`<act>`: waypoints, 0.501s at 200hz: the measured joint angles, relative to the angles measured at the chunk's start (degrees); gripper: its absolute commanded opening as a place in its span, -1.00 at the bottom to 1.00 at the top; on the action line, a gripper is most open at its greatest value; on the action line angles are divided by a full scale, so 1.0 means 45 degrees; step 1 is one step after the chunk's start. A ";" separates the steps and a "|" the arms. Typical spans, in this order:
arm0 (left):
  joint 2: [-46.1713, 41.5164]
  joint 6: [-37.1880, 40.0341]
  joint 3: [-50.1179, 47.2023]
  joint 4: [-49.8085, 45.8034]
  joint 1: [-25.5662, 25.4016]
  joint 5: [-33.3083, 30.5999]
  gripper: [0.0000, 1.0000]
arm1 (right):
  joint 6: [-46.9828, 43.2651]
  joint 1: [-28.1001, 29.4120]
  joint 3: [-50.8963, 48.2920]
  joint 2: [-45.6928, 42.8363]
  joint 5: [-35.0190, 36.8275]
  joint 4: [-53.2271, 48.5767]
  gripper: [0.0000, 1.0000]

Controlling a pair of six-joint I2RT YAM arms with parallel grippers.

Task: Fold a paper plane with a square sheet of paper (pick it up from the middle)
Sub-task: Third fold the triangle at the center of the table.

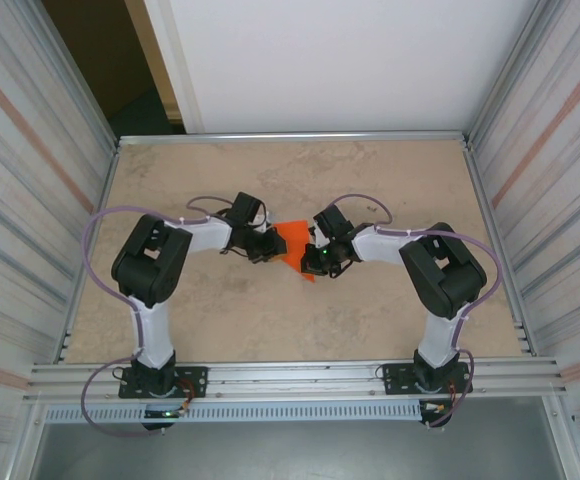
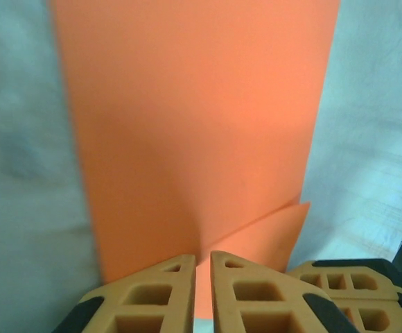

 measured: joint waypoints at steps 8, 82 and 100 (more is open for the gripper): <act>0.0015 0.0185 0.0000 0.0034 0.0214 0.0005 -0.72 | 0.0000 -0.0005 0.0000 0.0000 0.0000 -0.0010 -0.93; -0.0369 0.1268 0.0160 -0.0393 0.0962 -0.0311 -0.80 | 0.0000 0.0000 0.0015 0.0010 -0.0005 -0.0034 -0.94; -0.1433 0.1277 0.0078 -0.0423 0.0879 -0.0685 -0.85 | 0.0005 0.0000 0.0024 0.0010 0.0000 -0.0049 -0.95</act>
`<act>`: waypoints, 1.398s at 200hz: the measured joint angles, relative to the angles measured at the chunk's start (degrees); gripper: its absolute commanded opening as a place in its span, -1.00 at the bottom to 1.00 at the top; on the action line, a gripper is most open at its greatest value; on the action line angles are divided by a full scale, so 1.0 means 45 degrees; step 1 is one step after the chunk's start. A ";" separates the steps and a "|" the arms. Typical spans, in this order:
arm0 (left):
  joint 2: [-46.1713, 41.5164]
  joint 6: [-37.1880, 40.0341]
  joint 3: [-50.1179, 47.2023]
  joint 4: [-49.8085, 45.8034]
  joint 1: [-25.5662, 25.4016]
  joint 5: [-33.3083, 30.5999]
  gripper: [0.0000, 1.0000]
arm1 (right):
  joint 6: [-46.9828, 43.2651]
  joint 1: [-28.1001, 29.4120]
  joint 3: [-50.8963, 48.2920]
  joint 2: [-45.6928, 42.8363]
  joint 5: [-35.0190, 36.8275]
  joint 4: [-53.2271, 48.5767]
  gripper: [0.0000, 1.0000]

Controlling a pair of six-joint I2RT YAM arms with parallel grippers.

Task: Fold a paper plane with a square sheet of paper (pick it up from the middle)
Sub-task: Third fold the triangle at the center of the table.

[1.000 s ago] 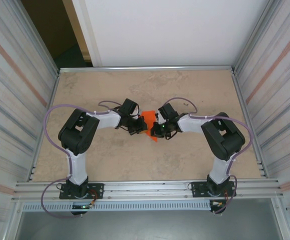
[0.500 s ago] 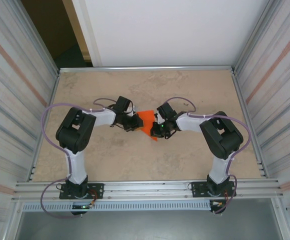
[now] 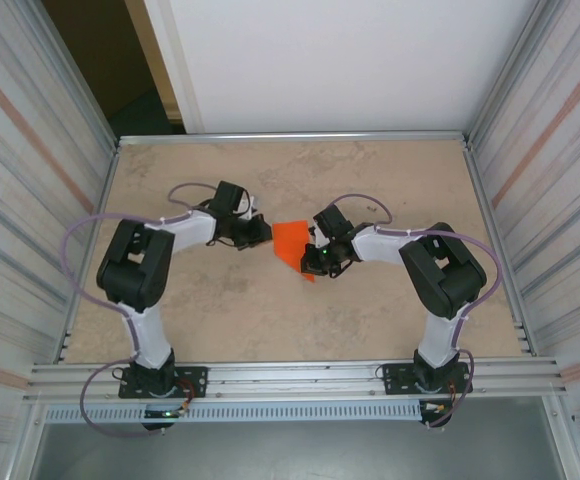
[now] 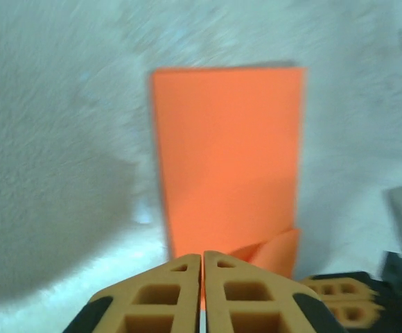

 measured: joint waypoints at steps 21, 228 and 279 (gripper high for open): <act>-0.1447 -0.0199 -0.0325 0.0408 -0.0573 -0.0296 -0.94 | 0.0024 0.0015 0.0010 0.0000 0.0000 -0.0024 -0.96; 0.1044 -0.0831 -0.1185 0.1889 -0.1311 0.0597 -1.00 | 0.0029 0.0005 -0.0029 0.0000 -0.0010 0.0058 -0.98; 0.1311 -0.0743 -0.0840 0.1549 -0.1117 0.0899 -1.00 | 0.0034 -0.0005 0.0049 -0.0053 -0.0019 -0.0049 -0.96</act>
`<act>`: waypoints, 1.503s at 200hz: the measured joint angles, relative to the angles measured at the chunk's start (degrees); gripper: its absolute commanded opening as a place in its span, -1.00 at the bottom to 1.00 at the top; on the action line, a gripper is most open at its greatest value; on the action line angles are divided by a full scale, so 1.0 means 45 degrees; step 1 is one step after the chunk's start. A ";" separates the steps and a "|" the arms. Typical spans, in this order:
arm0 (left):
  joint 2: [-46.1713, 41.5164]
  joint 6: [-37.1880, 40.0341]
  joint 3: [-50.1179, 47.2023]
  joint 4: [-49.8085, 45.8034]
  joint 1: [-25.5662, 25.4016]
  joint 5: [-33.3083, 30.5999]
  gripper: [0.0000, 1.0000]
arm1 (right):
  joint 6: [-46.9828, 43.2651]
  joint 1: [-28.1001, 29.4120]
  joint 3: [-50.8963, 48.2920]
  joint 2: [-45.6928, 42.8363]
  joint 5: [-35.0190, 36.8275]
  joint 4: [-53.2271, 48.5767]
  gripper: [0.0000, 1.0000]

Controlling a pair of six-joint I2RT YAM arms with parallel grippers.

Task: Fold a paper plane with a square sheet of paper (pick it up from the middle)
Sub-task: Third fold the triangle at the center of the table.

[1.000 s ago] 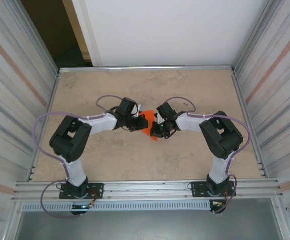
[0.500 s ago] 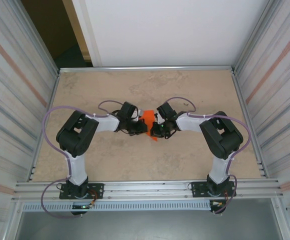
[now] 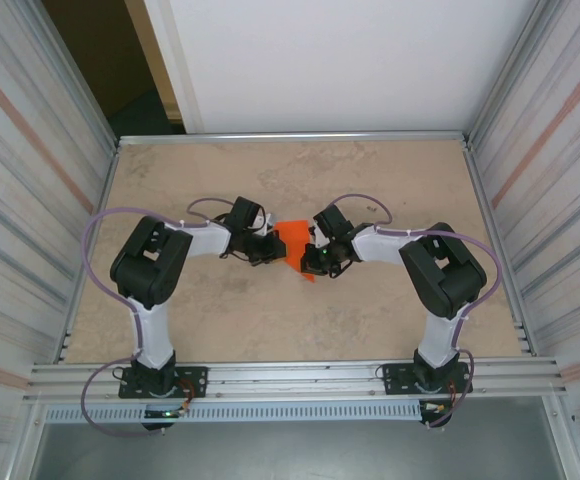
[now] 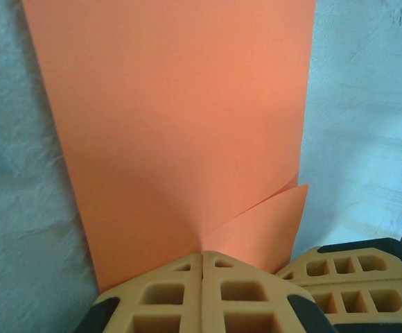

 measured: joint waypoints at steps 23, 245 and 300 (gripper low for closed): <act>0.0000 -0.0010 0.0000 -0.0005 0.0000 -0.0010 -1.00 | -0.0005 0.0073 0.0539 0.0000 -0.0010 -0.0500 -0.96; 0.0282 0.0296 0.1253 -0.2079 -0.0024 -0.0257 -0.95 | 0.0204 -0.0539 -0.4201 -0.2681 -0.1282 0.2550 -0.91; -0.1132 -0.0816 0.1428 -0.2030 0.0160 -0.0646 -0.57 | 0.0321 -0.0568 -0.3079 -0.4571 0.0170 0.1438 -0.68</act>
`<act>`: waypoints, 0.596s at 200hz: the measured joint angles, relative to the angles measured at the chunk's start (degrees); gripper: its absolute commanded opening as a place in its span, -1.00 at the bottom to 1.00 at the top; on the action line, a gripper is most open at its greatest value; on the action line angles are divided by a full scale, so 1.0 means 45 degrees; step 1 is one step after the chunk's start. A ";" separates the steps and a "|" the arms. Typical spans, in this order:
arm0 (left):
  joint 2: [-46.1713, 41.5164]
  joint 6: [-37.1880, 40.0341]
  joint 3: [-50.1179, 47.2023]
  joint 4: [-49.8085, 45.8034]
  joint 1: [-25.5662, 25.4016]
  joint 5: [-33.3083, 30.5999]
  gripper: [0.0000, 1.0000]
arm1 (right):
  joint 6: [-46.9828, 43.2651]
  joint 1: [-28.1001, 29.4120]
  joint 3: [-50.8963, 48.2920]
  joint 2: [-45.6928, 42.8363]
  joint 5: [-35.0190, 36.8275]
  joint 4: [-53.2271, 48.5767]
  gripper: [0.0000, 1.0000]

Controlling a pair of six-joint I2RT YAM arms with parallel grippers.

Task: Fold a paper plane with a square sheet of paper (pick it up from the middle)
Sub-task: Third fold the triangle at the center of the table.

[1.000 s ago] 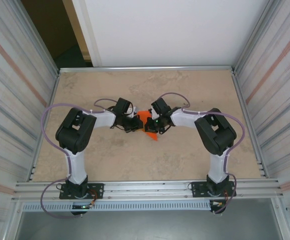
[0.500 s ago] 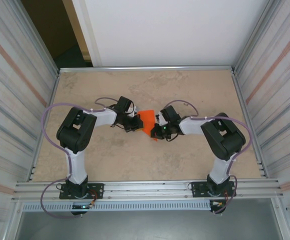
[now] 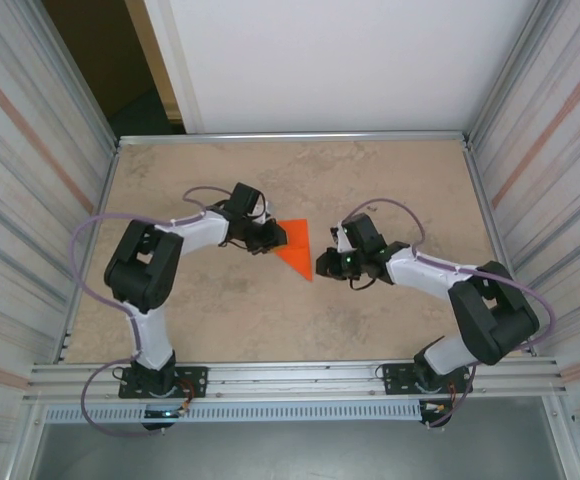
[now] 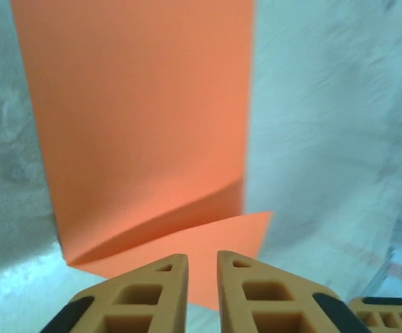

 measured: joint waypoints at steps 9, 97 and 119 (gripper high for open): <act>-0.0607 -0.0233 -0.0199 0.0282 0.0102 -0.0151 -0.51 | 0.0024 0.0015 0.0413 0.0049 0.0185 -0.0039 -0.66; -0.2103 -0.2055 -0.3842 0.2662 0.0661 0.0180 -0.07 | 0.1122 0.0393 0.3128 0.3803 0.0612 -0.0321 -0.69; -0.1889 -0.2263 -0.3842 0.3094 0.0661 0.0432 -0.06 | 0.1345 0.0316 0.3206 0.4289 0.0602 -0.0340 -0.63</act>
